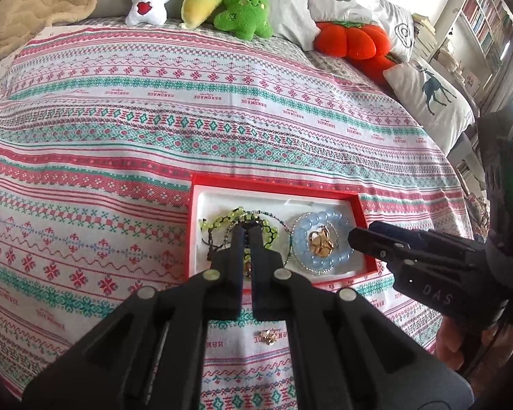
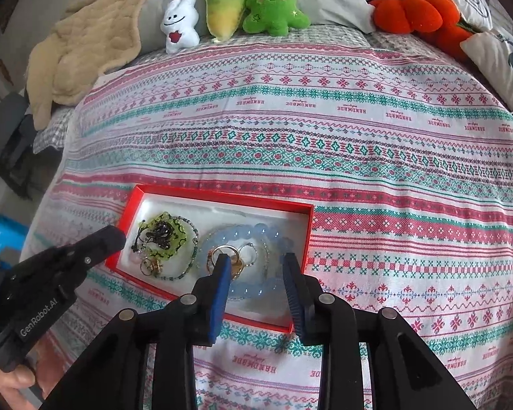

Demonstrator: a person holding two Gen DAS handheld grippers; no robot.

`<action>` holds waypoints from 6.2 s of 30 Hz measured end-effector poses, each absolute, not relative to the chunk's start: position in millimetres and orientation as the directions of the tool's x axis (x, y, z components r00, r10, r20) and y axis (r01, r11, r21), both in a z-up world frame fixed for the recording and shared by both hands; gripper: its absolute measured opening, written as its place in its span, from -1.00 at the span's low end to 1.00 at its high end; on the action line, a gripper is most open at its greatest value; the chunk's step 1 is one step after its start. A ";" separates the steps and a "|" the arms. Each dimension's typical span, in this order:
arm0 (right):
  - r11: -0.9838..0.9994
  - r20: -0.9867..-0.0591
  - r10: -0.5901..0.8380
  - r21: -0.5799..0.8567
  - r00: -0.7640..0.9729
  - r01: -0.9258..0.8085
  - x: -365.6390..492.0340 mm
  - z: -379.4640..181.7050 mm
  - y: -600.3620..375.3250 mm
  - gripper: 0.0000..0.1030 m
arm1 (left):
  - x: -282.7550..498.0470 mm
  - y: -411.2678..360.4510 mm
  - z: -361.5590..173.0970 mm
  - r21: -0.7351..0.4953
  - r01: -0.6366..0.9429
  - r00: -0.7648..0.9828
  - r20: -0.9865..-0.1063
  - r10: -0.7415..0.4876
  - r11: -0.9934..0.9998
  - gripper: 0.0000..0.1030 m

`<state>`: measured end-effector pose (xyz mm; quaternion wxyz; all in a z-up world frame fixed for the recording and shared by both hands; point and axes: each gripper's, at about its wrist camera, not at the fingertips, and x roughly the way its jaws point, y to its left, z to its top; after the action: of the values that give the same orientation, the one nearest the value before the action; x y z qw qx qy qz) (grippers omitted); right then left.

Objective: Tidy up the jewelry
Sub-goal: 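Carry both earrings into the red box and open both tools, then move both open tools back over the remaining gold earrings, then grasp a gold earring with the left tool while the right tool grasps another gold earring, then lower both earrings into the red box and open both tools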

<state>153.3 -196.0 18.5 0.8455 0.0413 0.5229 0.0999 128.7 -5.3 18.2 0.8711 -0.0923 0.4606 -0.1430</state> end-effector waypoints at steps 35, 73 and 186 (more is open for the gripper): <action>0.917 -0.923 0.230 0.100 0.308 -0.385 83.2 -2.6 -155.7 0.10 | 48.0 -10.6 12.0 -0.125 0.083 0.478 -0.865 -0.150 0.989 0.35; 0.912 -0.937 0.131 -0.014 0.322 -0.410 86.0 -26.9 -172.3 0.10 | 76.6 -30.6 -45.7 -0.254 0.051 0.348 -0.902 -0.255 0.966 -0.35; 0.962 -0.866 0.261 0.196 0.426 -0.191 135.4 30.8 -186.2 -0.79 | 114.3 -26.0 19.4 -0.295 0.075 0.518 -0.805 -0.290 0.952 -0.91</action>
<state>135.4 -186.2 30.8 0.8436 0.0336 0.5189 0.1341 114.3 -26.0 19.4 0.8638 -0.1123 0.4796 -0.1057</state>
